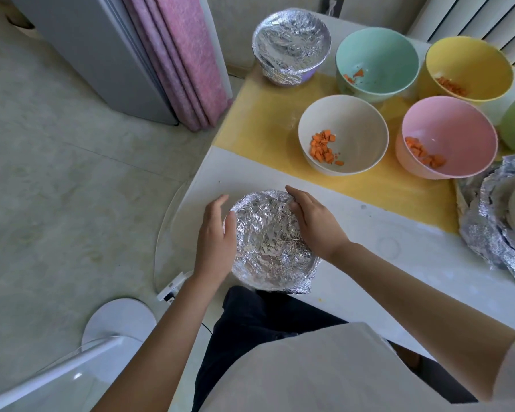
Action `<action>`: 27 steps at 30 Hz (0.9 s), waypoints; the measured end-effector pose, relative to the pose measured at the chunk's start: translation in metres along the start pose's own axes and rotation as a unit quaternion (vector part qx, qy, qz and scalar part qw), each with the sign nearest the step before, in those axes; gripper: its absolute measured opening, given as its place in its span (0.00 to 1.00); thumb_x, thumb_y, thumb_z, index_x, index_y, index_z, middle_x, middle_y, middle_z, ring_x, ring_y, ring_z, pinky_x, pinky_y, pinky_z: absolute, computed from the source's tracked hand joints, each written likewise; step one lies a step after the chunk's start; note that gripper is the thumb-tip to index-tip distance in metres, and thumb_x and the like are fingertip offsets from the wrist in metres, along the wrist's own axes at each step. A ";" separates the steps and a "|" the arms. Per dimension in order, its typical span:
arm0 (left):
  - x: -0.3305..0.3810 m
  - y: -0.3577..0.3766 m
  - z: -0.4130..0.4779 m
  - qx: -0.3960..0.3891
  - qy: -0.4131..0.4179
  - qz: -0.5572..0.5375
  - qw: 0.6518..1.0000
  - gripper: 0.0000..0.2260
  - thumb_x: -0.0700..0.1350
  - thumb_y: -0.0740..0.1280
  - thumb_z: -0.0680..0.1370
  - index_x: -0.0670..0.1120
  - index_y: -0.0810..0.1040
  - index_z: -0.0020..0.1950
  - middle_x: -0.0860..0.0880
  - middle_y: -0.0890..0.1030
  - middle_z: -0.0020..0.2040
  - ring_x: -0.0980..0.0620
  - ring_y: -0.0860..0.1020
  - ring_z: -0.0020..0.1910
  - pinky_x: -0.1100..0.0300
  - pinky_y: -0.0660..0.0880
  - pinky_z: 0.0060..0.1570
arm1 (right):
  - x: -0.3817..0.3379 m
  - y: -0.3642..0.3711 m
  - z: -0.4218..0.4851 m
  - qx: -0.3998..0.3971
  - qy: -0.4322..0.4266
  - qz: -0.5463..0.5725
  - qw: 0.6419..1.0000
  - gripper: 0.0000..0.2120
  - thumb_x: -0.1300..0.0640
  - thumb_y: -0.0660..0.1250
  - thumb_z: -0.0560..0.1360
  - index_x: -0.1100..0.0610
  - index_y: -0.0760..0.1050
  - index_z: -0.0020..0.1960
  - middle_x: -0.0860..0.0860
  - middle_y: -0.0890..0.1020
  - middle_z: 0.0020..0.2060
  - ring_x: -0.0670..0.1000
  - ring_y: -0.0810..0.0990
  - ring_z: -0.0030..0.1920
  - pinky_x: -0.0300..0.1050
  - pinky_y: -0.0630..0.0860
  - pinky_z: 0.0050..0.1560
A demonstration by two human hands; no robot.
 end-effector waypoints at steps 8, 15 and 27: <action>0.002 0.014 0.024 0.000 0.062 -0.029 0.998 0.14 0.40 0.56 0.82 0.45 0.76 0.64 0.53 0.79 0.54 0.54 0.79 0.49 0.72 0.71 0.47 | 0.003 0.000 0.001 0.007 0.042 0.070 0.997 0.18 0.54 0.52 0.82 0.57 0.67 0.69 0.57 0.78 0.60 0.59 0.76 0.58 0.41 0.67 0.54; 0.004 0.012 0.024 0.023 0.079 -0.019 0.996 0.13 0.38 0.57 0.81 0.44 0.78 0.61 0.54 0.80 0.53 0.58 0.78 0.50 0.70 0.72 0.51 | 0.002 -0.003 0.002 0.034 0.046 0.076 0.995 0.15 0.56 0.53 0.82 0.60 0.72 0.64 0.51 0.77 0.40 0.55 0.76 0.42 0.39 0.63 0.41; 0.005 0.010 0.020 0.047 0.080 0.012 0.996 0.13 0.38 0.57 0.81 0.42 0.77 0.62 0.48 0.81 0.56 0.57 0.77 0.51 0.78 0.68 0.50 | 0.000 -0.004 0.008 -0.012 -0.012 0.004 1.000 0.17 0.55 0.52 0.82 0.60 0.68 0.68 0.57 0.79 0.57 0.58 0.76 0.57 0.44 0.68 0.54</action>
Point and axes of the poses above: each hand's wrist, its own z-axis towards the middle knuckle, its own y-axis out of the palm, x = y × z, the point moved 5 cm from there along z, towards the middle knuckle
